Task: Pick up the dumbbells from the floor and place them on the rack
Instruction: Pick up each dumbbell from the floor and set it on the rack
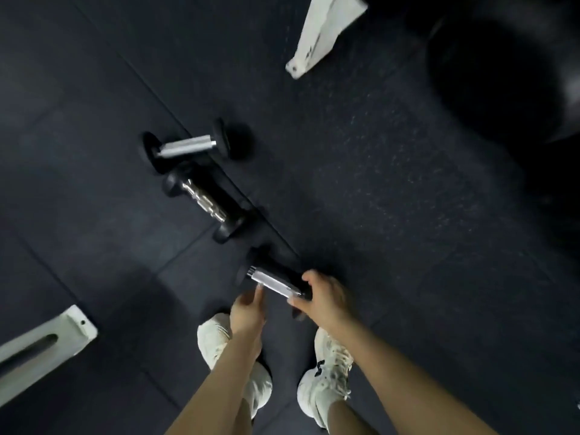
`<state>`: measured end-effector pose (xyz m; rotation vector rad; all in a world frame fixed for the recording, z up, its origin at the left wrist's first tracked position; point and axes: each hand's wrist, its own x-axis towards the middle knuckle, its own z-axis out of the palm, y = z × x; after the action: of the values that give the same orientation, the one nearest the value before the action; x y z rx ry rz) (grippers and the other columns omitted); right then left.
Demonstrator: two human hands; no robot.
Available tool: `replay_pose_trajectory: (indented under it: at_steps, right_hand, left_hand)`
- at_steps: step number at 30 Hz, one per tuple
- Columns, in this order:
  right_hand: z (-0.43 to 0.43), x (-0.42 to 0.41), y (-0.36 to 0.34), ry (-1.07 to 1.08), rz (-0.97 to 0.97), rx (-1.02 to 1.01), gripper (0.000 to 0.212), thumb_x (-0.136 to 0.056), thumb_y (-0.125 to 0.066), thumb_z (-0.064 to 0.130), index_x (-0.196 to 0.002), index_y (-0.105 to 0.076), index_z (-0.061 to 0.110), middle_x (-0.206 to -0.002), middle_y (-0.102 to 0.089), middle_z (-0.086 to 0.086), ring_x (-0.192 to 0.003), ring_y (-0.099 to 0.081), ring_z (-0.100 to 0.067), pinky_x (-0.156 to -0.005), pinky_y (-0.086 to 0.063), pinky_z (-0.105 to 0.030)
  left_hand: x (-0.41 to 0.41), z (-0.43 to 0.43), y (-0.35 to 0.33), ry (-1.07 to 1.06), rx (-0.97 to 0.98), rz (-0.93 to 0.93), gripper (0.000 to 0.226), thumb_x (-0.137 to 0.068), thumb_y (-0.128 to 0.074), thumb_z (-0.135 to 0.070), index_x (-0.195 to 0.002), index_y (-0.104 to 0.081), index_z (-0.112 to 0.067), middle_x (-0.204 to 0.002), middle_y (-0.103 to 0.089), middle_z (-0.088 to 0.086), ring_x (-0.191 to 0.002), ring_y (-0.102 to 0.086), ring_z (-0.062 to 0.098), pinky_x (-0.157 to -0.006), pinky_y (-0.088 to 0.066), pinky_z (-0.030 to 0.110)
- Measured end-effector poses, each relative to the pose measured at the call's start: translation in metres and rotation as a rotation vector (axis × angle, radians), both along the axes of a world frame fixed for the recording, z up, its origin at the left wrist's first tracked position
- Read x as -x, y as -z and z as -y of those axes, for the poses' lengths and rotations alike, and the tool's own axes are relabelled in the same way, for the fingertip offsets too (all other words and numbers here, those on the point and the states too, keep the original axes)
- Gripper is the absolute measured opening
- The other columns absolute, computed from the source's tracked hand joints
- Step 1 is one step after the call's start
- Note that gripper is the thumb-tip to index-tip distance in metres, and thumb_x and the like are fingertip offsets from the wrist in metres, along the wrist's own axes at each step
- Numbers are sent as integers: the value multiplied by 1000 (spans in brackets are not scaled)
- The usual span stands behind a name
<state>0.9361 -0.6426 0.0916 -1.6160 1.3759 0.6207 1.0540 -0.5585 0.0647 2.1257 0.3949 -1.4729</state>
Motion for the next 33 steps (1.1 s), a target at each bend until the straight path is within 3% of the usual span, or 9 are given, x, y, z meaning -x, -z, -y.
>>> replay_pose_trajectory:
  at_steps: [2, 4, 6, 9, 12, 17, 21, 26, 33]
  right_hand:
    - [4, -5, 42, -70, -4, -14, 61, -82, -65, 49, -132, -48, 18, -132, -58, -5, -123, -52, -25, -96, -41, -32]
    - [5, -10, 77, -147, -13, -54, 64, -82, -63, 50, -135, -44, 19, -135, -56, -5, -124, -51, -25, -97, -40, -33]
    - [4, -15, 109, -206, -20, -92, 69, -81, -64, 52, -138, -41, 20, -136, -56, -4, -124, -52, -25, -98, -40, -33]
    - [-1, -15, 140, -245, -34, -196, 73, -79, -65, 55, -139, -39, 21, -133, -58, -4, -120, -56, -26, -96, -42, -33]
    - [-9, -13, 158, -353, -78, -202, 59, -78, -64, 57, -120, -53, 17, -117, -67, -4, -107, -62, -26, -84, -40, -30]
    - [-11, -10, 154, -288, -81, -174, 41, -80, -63, 54, -103, -63, 19, -100, -70, -3, -100, -60, -26, -84, -40, -30]
    - [-10, -7, 119, -228, -78, -170, 43, -77, -64, 58, -103, -64, 23, -95, -70, -1, -94, -61, -24, -76, -45, -28]
    - [-4, -1, 24, -153, -22, -128, 40, -77, -65, 56, -97, -63, 22, -89, -72, 0, -85, -67, -23, -70, -50, -30]
    - [23, 8, -190, -154, 64, -34, 40, -81, -63, 53, -108, -58, 24, -88, -65, 5, -86, -63, -19, -68, -42, -28]
  left_hand:
    - [1, 0, 45, -33, -7, 4, 39, -89, -57, -41, -76, -58, -5, -49, -44, 5, -49, -36, 15, -52, -32, 27]
    - [2, 1, 82, -96, -18, -13, 52, -87, -59, -43, -107, -59, 4, -80, -59, 28, -56, -50, 18, -58, -42, 28]
    - [2, 2, 110, -125, -53, 2, 54, -84, -62, -45, -109, -61, 3, -108, -63, 31, -83, -67, 33, -78, -54, 38]
    - [3, 0, 129, -163, -113, 10, 40, -85, -62, -42, -98, -64, -4, -86, -68, 16, -78, -66, 31, -86, -54, 43]
    - [10, -4, 137, -324, 36, -122, 41, -91, -57, -35, -114, -57, -2, -103, -67, 18, -94, -66, 31, -90, -54, 44]
    - [6, 4, 127, -464, 99, -171, 39, -95, -52, -25, -121, -54, 3, -90, -66, 13, -79, -64, 22, -76, -54, 30]
    - [1, 8, 91, -412, 123, -196, 39, -92, -56, -24, -121, -57, 2, -109, -65, 21, -89, -64, 27, -88, -53, 37]
    - [0, 25, -3, -350, 160, -165, 25, -90, -60, -24, -107, -62, -5, -90, -66, 12, -74, -64, 21, -85, -54, 37]
    - [4, 58, -214, -196, 231, -92, 17, -88, -63, -24, -84, -60, -9, -84, -67, 8, -81, -66, 23, -75, -58, 30]
